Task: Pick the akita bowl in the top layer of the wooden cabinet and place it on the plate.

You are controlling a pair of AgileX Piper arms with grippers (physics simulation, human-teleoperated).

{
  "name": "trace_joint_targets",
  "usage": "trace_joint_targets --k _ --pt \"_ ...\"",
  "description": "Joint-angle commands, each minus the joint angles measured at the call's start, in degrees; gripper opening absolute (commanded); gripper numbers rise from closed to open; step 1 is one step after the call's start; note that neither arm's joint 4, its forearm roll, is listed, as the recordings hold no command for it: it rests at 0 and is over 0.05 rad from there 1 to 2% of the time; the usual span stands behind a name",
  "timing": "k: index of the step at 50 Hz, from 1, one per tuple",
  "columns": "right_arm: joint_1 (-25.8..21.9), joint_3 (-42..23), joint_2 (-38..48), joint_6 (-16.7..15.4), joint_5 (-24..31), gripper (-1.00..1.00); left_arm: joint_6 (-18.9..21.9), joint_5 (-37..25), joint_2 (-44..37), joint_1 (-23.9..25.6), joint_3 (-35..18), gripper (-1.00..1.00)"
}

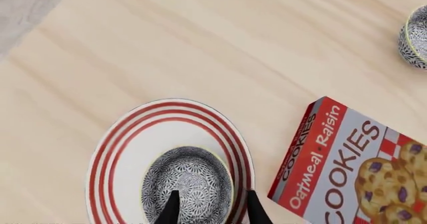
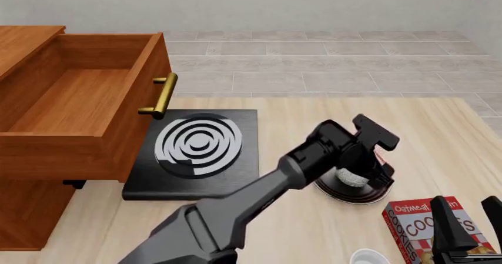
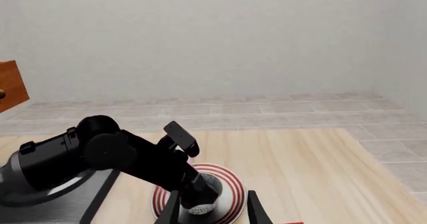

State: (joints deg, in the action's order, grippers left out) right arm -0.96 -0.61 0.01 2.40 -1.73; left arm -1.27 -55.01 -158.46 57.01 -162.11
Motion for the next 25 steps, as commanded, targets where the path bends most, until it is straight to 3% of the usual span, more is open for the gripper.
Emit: trace_joint_targets --k 1,25 --pt "-0.14 -0.04 0.0 -0.53 -0.2 1.0 0.56 -0.96 1.78 -0.21 -0.03 1.0" --pt "-0.34 -0.14 0.0 -1.61 -0.64 1.0 1.08 -3.31 7.82 0.19 0.04 1.0"
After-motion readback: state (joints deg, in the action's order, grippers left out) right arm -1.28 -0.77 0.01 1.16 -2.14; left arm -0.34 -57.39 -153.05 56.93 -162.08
